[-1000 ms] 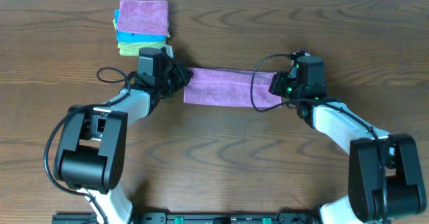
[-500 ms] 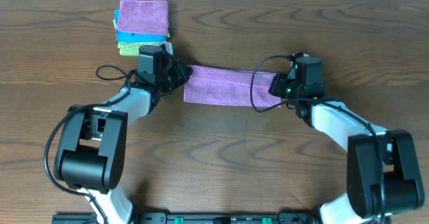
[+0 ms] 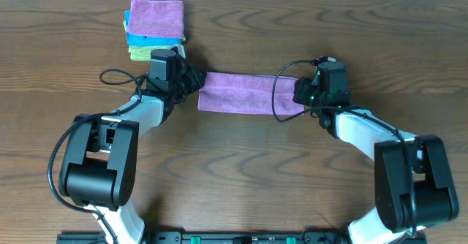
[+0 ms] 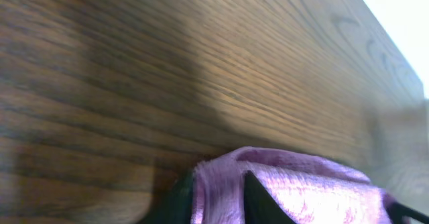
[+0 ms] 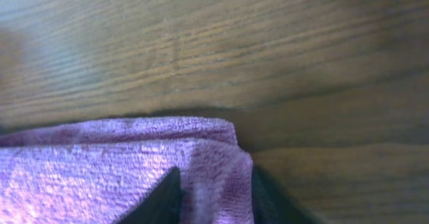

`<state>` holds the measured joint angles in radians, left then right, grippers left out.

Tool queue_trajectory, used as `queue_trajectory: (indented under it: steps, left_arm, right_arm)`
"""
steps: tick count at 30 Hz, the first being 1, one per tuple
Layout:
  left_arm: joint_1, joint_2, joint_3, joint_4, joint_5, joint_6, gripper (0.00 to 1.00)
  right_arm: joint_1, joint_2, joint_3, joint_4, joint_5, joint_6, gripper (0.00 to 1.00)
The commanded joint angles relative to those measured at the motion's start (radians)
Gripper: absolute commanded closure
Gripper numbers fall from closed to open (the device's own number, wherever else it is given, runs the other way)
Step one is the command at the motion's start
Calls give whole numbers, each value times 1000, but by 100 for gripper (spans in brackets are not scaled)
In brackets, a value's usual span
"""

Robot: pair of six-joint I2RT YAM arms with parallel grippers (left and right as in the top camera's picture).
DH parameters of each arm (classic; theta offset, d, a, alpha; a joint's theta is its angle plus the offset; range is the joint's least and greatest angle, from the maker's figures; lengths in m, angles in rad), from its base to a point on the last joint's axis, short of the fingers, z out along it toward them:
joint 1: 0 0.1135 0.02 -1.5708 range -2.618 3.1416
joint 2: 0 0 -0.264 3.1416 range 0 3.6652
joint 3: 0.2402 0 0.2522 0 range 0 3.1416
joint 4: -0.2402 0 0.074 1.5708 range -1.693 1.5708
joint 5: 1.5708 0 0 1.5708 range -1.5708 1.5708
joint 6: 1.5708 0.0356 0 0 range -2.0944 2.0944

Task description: Fold the cloth

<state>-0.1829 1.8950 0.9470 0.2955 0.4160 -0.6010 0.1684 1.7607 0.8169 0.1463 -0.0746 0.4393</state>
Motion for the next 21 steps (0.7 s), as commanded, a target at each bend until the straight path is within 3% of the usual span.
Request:
queue_trajectory:
  steps: [1,4,8,11,16,19,21]
  left_arm:
    - [6,14,21,3,-24,46,62]
    - [7,14,21,6,-23,52,46]
    - [21,6,33,5,0,93,41]
    - [43,-7,55,-9,33,101,40]
    - [67,-36,107,-87,90,100,46]
    - [66,-64,137,-136,112,101,51]
    - [61,-82,155,-163,117,100,61]
  right_arm:
    - [2,9,15,0,23,-8,61]
    - [2,6,16,0,21,-7,60]
    - [2,-16,16,-5,18,-7,59]
    - [2,-56,16,-17,18,-7,52]
    - [1,-143,16,-64,18,-6,39]
    - [1,-201,16,-106,19,-6,37]
    - [0,-236,16,-141,19,-6,37]
